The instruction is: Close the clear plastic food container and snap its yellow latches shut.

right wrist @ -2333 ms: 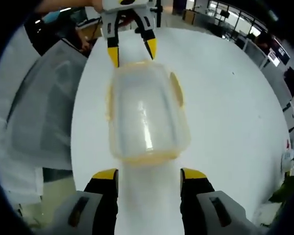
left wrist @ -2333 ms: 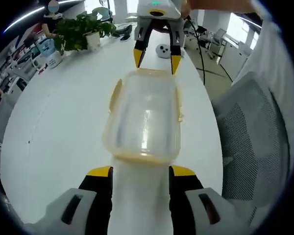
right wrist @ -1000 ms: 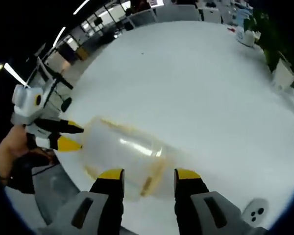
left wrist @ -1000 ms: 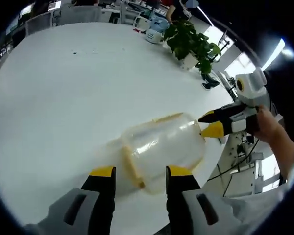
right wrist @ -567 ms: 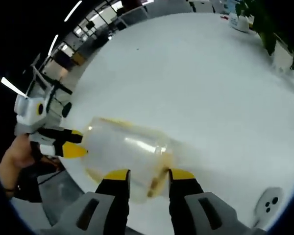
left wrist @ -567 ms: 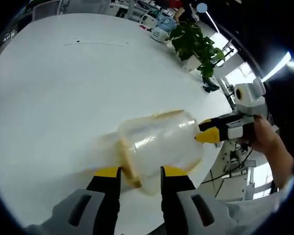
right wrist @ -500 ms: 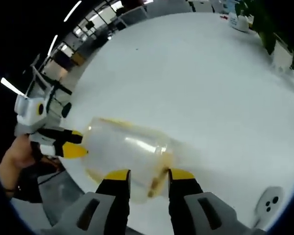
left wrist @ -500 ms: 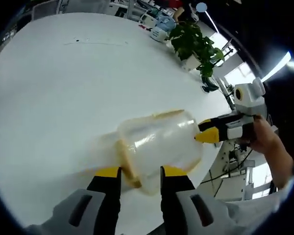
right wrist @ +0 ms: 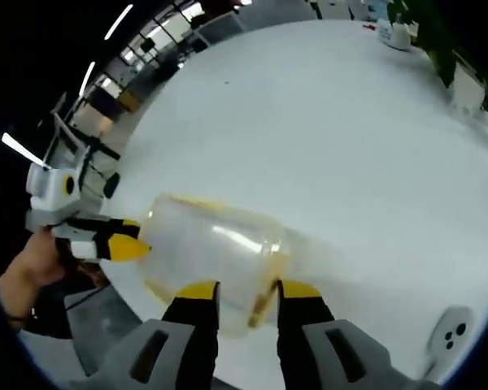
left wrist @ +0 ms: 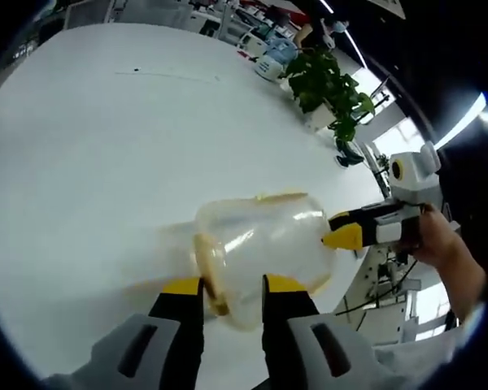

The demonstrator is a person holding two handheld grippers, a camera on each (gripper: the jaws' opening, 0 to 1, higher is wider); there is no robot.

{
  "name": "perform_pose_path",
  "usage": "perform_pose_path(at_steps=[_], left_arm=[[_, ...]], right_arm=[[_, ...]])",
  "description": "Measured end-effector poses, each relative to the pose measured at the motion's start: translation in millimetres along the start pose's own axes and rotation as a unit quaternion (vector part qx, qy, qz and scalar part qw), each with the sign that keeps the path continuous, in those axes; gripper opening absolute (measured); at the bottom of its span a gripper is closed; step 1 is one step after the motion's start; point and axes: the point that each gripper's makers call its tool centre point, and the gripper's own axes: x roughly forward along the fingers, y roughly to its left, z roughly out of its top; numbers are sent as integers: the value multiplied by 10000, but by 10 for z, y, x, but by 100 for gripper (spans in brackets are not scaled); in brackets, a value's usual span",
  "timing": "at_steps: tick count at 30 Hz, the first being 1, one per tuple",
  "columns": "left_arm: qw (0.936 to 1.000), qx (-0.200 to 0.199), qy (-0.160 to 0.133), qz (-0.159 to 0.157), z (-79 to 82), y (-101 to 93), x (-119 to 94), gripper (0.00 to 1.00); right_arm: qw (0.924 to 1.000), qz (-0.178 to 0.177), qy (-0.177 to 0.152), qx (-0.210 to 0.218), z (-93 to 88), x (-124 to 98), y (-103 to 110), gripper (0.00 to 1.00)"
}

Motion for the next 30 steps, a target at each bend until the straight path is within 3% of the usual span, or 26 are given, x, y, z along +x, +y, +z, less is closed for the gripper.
perform_pose_path(at_steps=[8,14,26,30], left_arm=[[9999,-151,-56,30,-68,21,-26,26],[9997,-189,-146,0,-58,13,-28,27],[9995,-194,-205,-146,-42,27,-25,30],[9995,-215,-212,-94,-48,87,-41,36]], right_arm=[[9998,58,137,-145,46,12,38,26],[9991,55,180,-385,63,-4,58,27],[9987,144,191,-459,35,-8,65,32],[9983,198,227,-496,14,-35,80,36]])
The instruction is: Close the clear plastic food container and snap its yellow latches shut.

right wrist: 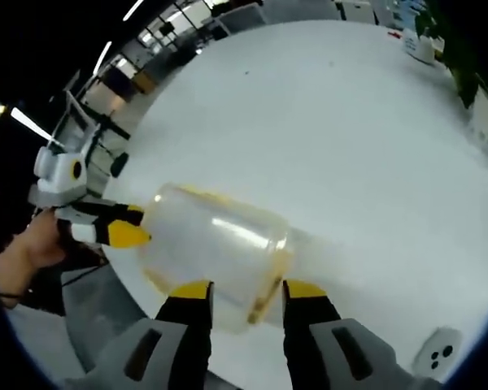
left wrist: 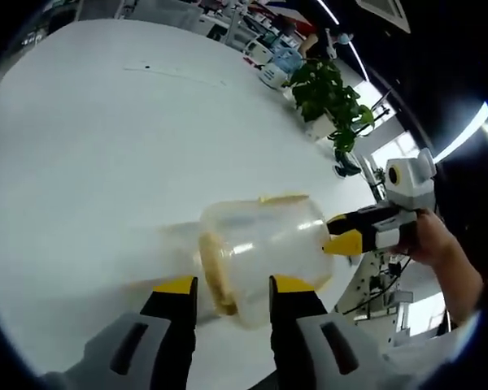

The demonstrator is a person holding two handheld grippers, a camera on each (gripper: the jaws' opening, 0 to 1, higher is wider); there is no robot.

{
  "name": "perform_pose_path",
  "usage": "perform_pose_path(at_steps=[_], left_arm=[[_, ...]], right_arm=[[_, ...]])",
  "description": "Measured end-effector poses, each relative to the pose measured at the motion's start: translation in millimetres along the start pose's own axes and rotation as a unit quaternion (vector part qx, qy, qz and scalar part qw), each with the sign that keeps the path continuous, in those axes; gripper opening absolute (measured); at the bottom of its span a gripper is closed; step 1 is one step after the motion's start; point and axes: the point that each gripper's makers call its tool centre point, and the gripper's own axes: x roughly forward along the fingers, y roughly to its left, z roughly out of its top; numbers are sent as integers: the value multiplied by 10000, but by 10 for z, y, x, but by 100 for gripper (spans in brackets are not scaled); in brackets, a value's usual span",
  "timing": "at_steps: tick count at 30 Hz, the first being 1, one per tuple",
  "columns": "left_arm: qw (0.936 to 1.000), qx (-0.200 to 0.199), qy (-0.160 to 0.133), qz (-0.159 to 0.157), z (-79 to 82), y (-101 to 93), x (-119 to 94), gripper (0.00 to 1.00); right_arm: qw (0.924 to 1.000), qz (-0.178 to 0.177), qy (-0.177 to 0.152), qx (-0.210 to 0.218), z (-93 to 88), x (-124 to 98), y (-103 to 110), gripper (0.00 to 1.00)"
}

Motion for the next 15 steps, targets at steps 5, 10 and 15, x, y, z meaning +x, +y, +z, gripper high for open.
perform_pose_path(at_steps=[5,10,15], left_arm=[[9996,263,29,28,25,13,-46,34],[9989,456,47,-37,44,-35,-94,34],[9964,834,150,-56,73,-58,-134,34]], right_arm=[[10000,0,-54,-59,18,-52,-13,37],[9999,44,-73,-103,24,-79,-5,44],[9994,13,-83,-322,46,-129,1,43]])
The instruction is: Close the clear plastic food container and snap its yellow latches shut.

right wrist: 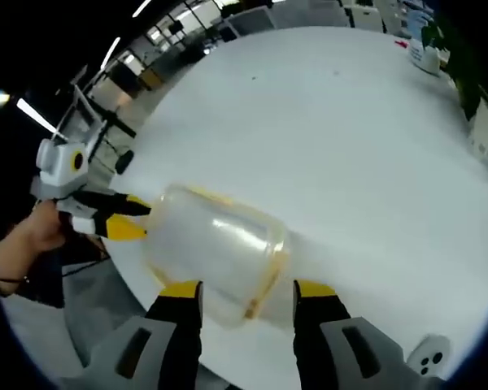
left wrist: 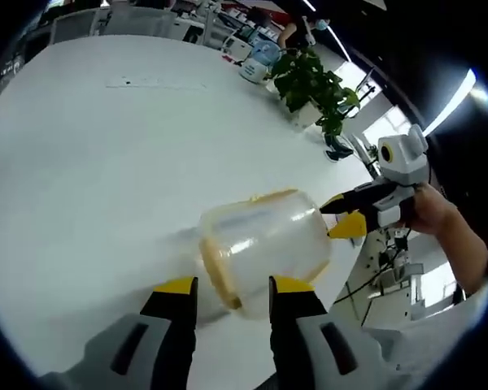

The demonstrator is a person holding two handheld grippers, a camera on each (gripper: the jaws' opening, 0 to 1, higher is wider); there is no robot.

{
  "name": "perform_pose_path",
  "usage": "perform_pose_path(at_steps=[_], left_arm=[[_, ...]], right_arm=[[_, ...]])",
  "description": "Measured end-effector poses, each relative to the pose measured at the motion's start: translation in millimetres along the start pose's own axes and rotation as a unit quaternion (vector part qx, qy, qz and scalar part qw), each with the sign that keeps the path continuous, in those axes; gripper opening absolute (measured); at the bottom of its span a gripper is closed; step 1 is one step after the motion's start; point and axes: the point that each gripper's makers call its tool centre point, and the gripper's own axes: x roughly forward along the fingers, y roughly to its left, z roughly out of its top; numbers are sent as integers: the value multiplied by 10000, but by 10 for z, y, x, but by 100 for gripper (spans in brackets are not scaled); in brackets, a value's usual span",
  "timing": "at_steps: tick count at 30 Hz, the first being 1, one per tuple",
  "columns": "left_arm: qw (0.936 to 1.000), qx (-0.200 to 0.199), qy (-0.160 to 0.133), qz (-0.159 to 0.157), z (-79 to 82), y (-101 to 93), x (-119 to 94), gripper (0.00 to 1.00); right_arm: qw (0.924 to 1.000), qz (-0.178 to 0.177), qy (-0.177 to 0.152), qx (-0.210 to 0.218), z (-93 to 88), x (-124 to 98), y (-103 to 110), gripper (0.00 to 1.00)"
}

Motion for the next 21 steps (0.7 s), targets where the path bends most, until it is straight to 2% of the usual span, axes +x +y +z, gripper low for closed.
perform_pose_path(at_steps=[4,6,8,11,17,21], left_arm=[[9985,538,85,-36,47,-35,-25,34],[9961,867,133,-5,72,-38,-42,33],[9950,977,182,-64,73,-58,-50,31],[9929,1177,160,-116,94,-84,-64,34],[9844,1688,480,-106,33,-63,-77,36],[9795,1929,582,-90,37,-46,-93,37]], right_arm=[[9977,-92,182,-639,-10,-11,-14,45],[9973,-120,123,-709,27,-31,13,45],[9971,-102,121,-744,43,-45,32,45],[9950,-139,151,-977,64,-56,32,44],[9909,-81,315,-1307,42,-65,63,43],[9891,-56,353,-1425,45,-74,83,43]])
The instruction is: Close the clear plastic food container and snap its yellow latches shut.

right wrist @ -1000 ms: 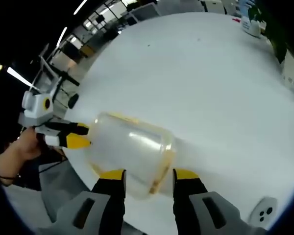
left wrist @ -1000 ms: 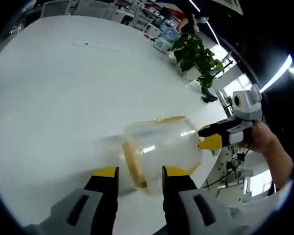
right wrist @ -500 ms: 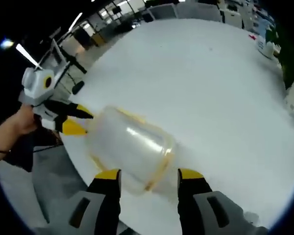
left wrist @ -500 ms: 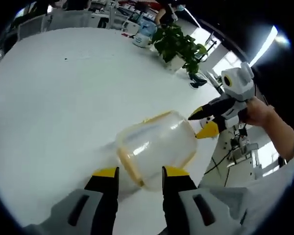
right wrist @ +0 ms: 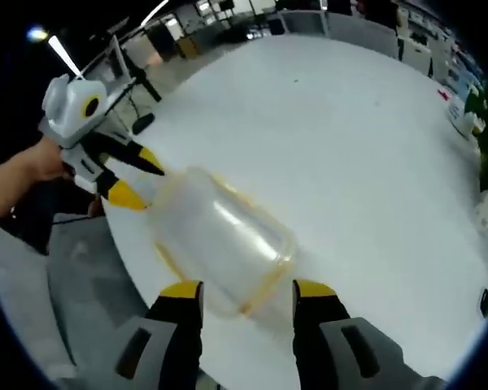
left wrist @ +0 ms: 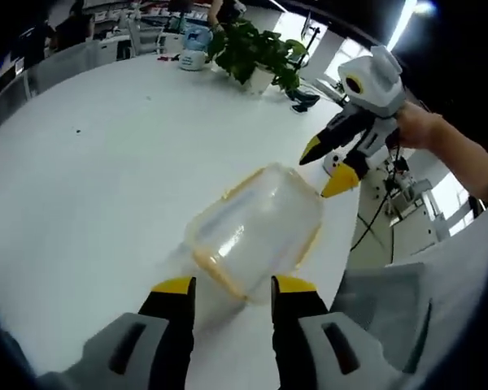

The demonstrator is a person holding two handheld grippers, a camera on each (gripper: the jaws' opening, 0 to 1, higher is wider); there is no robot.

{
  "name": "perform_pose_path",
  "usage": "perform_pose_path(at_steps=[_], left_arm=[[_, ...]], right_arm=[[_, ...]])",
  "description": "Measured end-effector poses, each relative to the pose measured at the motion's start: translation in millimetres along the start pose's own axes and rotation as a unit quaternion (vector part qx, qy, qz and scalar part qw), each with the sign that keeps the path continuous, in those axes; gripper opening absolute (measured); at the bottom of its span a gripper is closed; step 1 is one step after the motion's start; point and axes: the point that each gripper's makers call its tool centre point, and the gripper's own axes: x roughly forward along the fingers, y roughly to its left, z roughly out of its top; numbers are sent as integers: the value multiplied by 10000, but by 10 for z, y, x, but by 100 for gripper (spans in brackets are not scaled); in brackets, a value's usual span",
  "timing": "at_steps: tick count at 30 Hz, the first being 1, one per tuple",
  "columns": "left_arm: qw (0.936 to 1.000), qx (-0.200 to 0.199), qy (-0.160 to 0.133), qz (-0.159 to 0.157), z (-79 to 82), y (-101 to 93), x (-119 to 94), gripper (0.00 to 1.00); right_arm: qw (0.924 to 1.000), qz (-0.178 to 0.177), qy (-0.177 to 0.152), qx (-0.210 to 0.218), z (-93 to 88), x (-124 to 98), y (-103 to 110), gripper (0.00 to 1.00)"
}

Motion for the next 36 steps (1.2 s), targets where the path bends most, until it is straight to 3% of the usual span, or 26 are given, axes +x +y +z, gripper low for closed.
perform_pose_path(at_steps=[6,13,15,20,25,36], left_arm=[[9981,574,200,90,3,22,-26,38],[9926,1179,285,-79,54,-61,-44,38],[9917,1237,323,-92,59,-71,-46,38],[9909,1296,329,-147,89,-74,-45,38],[9837,1736,449,-145,105,-79,-44,37],[9748,2153,476,-324,208,-140,-29,36]], right_arm=[[9992,101,155,-365,-13,2,60,42],[9950,144,348,-929,-25,-13,113,39],[9922,112,354,-1191,-9,-14,110,38],[9899,201,349,-1358,17,-11,152,38],[9849,205,443,-1664,6,-3,160,38],[9750,291,433,-2162,70,9,188,37]])
